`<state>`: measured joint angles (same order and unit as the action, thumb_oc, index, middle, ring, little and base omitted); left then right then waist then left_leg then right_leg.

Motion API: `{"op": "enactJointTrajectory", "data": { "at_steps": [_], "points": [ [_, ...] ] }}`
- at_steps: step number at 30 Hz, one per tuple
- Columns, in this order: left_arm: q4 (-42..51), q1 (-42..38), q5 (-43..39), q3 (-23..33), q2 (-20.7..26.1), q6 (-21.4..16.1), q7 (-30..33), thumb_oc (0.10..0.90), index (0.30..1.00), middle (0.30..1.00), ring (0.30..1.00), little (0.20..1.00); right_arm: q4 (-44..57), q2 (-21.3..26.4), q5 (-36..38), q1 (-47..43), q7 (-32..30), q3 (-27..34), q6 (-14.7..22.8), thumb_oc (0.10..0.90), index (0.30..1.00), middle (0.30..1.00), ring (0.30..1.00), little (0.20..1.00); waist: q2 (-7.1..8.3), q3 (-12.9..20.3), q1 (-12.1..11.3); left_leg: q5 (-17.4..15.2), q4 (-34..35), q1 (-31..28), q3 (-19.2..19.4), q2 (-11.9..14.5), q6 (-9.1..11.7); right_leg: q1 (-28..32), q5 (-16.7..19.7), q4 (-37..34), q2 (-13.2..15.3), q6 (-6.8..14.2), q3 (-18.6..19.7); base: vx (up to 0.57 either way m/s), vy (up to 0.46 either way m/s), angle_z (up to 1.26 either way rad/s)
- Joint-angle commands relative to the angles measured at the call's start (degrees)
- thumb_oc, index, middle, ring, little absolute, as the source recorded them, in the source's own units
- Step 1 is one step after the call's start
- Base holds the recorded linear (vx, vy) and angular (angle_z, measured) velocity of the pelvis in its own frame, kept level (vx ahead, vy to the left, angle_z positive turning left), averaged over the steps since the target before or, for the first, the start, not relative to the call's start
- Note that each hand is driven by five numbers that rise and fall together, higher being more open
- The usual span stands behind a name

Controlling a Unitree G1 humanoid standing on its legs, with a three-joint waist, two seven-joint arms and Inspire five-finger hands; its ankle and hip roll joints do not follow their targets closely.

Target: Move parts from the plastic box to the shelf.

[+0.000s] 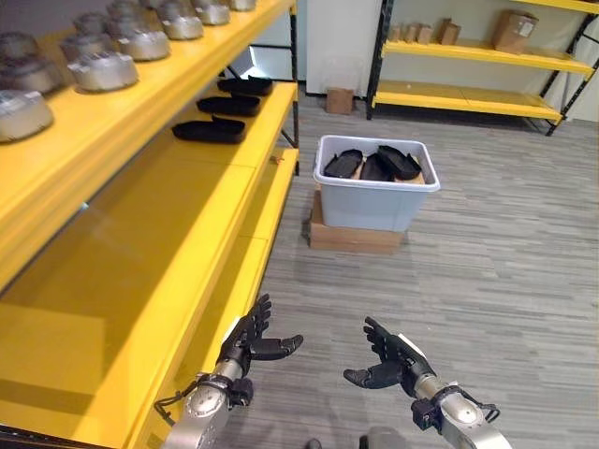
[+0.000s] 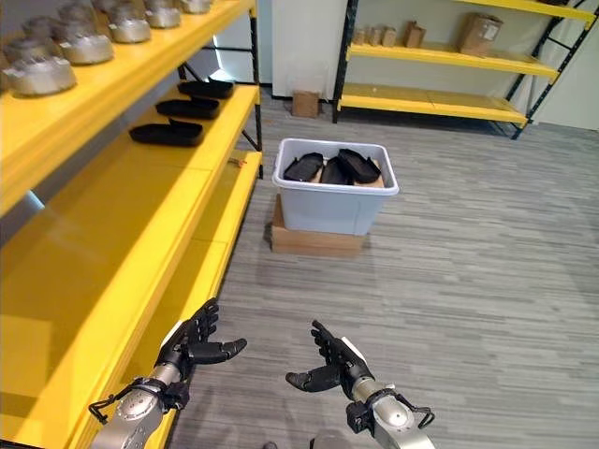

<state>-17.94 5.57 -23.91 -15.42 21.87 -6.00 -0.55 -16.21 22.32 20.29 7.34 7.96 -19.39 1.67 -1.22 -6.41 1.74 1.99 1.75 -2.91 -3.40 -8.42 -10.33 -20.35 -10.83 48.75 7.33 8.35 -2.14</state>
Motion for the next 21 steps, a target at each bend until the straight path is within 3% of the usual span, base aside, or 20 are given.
{"op": "enactJointTrajectory", "data": {
  "at_steps": [1, 3, 5, 7, 8, 12, 14, 15, 18, 21],
  "points": [
    [4.64, -4.80, 1.08, 2.45, 0.65, -4.57, -0.77, 0.900, 1.000, 1.000, 1.000, 1.000, 4.99, 0.05, 1.93, -2.55, -0.14, 3.05, 5.01, 0.900, 1.000, 1.000, 1.000, 1.000, -0.77, -1.18, 1.18, -6.09, -2.78, -1.82, 1.40, 5.18, 7.37, 8.39, 7.85, -16.14, -2.70, -2.56, -5.25, 0.23, -0.052, 0.50],
    [4.54, -4.83, 0.74, 2.34, 0.45, -4.51, -0.86, 0.900, 1.000, 1.000, 1.000, 1.000, 4.84, 0.10, 2.64, -2.48, -0.55, 3.27, 5.23, 0.900, 1.000, 1.000, 1.000, 1.000, -0.75, -1.18, 1.32, -8.15, -3.57, -3.06, 1.59, 5.58, 8.08, 7.73, 7.66, -24.67, -0.19, -2.96, -7.11, 0.24, -0.097, 0.43],
    [4.12, -4.62, 0.44, 2.17, 0.13, -4.68, -0.85, 0.900, 1.000, 1.000, 1.000, 1.000, 4.62, 0.48, 2.73, -2.59, -0.70, 3.34, 5.13, 0.900, 1.000, 1.000, 1.000, 1.000, -0.46, -1.06, 1.63, -9.44, -3.95, -4.28, 1.81, 5.76, 8.92, 6.52, 10.19, -32.19, 1.97, -2.02, -6.98, 0.25, -0.142, 0.09],
    [3.95, -4.63, 0.29, 2.56, -0.15, -4.87, -0.82, 0.900, 1.000, 1.000, 1.000, 1.000, 4.71, 0.67, 2.31, -2.52, -0.64, 3.58, 5.06, 0.900, 1.000, 1.000, 1.000, 1.000, -0.25, -1.21, 2.06, -11.49, -4.09, -6.65, 1.53, 6.24, 10.25, 5.65, 14.57, -41.62, 5.43, -0.20, -6.44, 0.40, -0.272, -0.05],
    [3.26, -4.76, 0.48, 2.76, -0.37, -5.11, -0.90, 0.900, 1.000, 1.000, 1.000, 1.000, 4.37, 0.89, 1.12, -2.89, -0.91, 3.75, 4.87, 0.900, 1.000, 1.000, 1.000, 1.000, 0.09, -1.22, 1.88, -14.28, -4.66, -9.66, 1.46, 7.31, 11.39, 6.08, 19.34, -48.78, 9.36, 1.94, -7.41, 0.39, -0.288, 0.01],
    [2.72, -4.74, 0.95, 2.87, -0.58, -5.23, -0.95, 0.900, 1.000, 1.000, 1.000, 1.000, 4.19, 1.00, 0.50, -2.98, -0.97, 3.84, 4.63, 0.900, 1.000, 1.000, 1.000, 1.000, 0.57, -0.45, 2.23, -16.55, -4.68, -13.83, 1.32, 8.53, 12.29, 6.15, 22.53, -50.03, 10.69, 3.41, -7.20, 0.34, -0.239, 0.17],
    [2.45, -4.45, 0.91, 2.97, -0.74, -5.14, -1.07, 0.900, 1.000, 1.000, 1.000, 1.000, 4.37, 1.12, 0.61, -2.61, -0.73, 3.93, 4.54, 0.900, 1.000, 1.000, 1.000, 1.000, 0.74, 0.44, 2.39, -16.43, -4.88, -14.72, 1.12, 9.09, 12.85, 7.08, 22.31, -50.02, 10.27, 3.40, -7.59, 0.32, -0.265, 0.19],
    [2.03, -4.74, 0.79, 2.83, -1.26, -5.18, -0.94, 0.900, 1.000, 1.000, 1.000, 1.000, 3.84, 1.37, 0.80, -3.00, -0.67, 3.55, 4.44, 0.900, 1.000, 1.000, 1.000, 1.000, 0.76, 1.65, 2.73, -15.70, -6.56, -15.38, 1.00, 10.81, 14.01, 7.66, 23.11, -49.52, 9.16, 2.99, -7.26, 0.33, -0.342, 0.60],
    [2.70, -4.92, -0.54, 2.54, -1.87, -5.62, -0.58, 0.900, 1.000, 1.000, 1.000, 1.000, 4.23, 2.81, 1.94, -4.21, -0.65, 2.71, 4.68, 0.900, 1.000, 1.000, 1.000, 1.000, -0.41, 2.31, 3.43, -10.05, -10.30, -14.18, -0.21, 13.89, 15.82, 7.35, 20.01, -45.67, 4.23, 0.50, -6.63, 0.31, -0.395, 0.27],
    [3.06, -5.15, -1.69, 2.50, -2.33, -5.55, -0.16, 0.900, 1.000, 1.000, 1.000, 1.000, 4.23, 3.78, 2.40, -5.28, -0.34, 1.81, 4.94, 0.900, 1.000, 1.000, 1.000, 1.000, -1.27, 2.49, 3.15, 0.54, -16.03, -11.45, -0.81, 16.23, 17.98, 8.73, 16.27, -43.68, 1.17, -2.07, -7.37, 0.22, -0.341, -0.01]
  ]
}}
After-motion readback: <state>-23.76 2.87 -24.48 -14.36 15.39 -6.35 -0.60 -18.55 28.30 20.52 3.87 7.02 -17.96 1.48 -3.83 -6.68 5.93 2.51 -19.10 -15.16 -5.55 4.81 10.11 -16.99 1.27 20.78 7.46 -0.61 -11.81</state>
